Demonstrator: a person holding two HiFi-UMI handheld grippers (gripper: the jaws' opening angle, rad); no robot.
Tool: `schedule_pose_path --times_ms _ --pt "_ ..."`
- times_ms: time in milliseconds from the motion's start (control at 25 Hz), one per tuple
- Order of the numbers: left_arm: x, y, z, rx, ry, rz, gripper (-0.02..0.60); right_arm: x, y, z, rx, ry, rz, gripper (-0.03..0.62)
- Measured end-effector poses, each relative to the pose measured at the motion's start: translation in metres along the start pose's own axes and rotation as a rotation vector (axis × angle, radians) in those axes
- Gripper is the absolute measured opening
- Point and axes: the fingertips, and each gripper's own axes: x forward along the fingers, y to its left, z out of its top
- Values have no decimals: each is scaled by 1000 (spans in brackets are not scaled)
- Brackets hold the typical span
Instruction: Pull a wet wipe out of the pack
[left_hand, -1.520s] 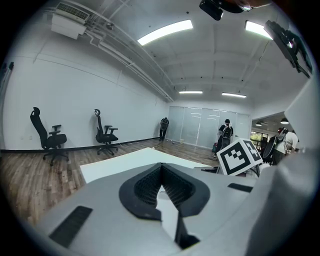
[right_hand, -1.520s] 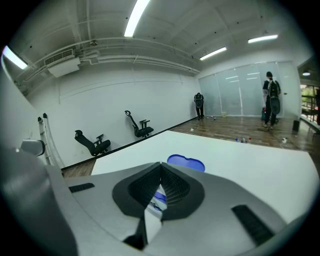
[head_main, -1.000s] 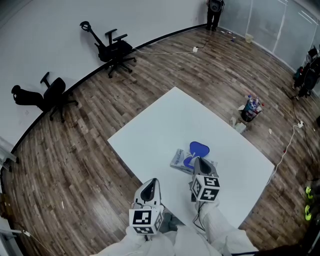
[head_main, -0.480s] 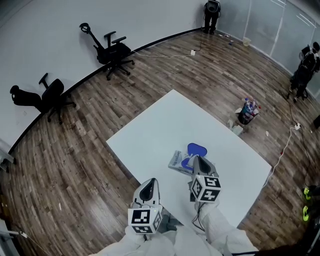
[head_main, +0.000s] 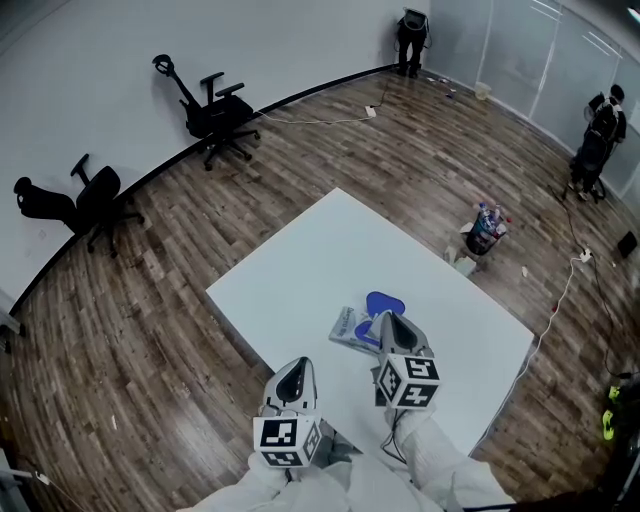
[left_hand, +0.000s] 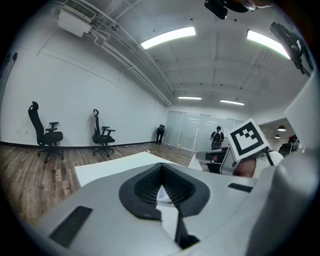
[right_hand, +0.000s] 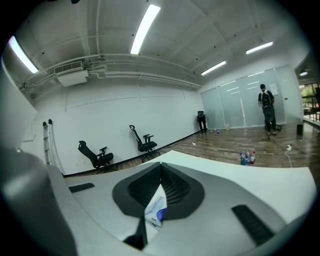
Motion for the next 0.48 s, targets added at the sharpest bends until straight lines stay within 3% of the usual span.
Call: schedule_pose_path --times_ms 480 --pt "13 -12 8 7 -11 -59 0 -20 3 17 4 -45 -10 9"
